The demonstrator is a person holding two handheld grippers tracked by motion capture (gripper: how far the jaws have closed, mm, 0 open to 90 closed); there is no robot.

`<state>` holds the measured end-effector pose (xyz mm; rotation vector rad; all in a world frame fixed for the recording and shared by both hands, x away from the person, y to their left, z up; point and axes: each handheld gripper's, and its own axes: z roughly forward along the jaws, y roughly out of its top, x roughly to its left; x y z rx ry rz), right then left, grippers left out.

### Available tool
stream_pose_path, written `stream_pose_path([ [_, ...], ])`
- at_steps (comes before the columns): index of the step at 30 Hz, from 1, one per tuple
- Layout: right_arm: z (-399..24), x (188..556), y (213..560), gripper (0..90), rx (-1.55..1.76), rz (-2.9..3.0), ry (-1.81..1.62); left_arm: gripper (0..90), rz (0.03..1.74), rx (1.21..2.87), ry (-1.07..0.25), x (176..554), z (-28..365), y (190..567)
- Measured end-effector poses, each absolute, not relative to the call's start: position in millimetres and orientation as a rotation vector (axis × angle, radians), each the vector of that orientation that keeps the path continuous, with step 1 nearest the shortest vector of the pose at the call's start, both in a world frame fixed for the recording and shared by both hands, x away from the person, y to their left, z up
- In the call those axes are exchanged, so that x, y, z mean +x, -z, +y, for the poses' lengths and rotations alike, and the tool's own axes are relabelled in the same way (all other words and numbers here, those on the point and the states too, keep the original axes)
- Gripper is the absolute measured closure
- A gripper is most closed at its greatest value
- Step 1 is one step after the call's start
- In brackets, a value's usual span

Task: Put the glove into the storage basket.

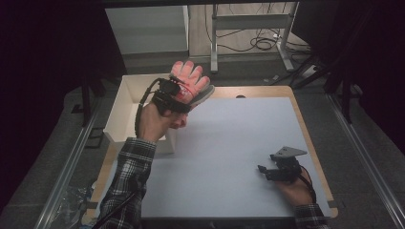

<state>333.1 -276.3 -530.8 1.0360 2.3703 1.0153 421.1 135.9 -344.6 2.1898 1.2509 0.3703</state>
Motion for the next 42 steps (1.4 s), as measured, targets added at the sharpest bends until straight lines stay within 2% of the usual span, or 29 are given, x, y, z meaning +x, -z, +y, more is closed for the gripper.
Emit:
stream_pose_path([
  [14,-276.1,332.9,530.6,29.6,1.042,2.37,-1.016,49.6,1.413,2.061,-0.458,415.7,202.2,335.5],
  [22,-276.2,333.1,530.7,29.6,1.039,2.369,-1.016,49.4,1.505,2.015,-0.477,417.3,228.5,352.6],
  [29,-276.3,333.1,530.7,29.6,1.038,2.369,-1.015,49.2,1.567,1.995,-0.482,425.1,236.9,378.4],
  [42,-276.3,333.1,530.6,29.6,1.039,2.369,-1.016,48.6,1.644,1.992,-0.463,450.4,228.7,431.1],
])
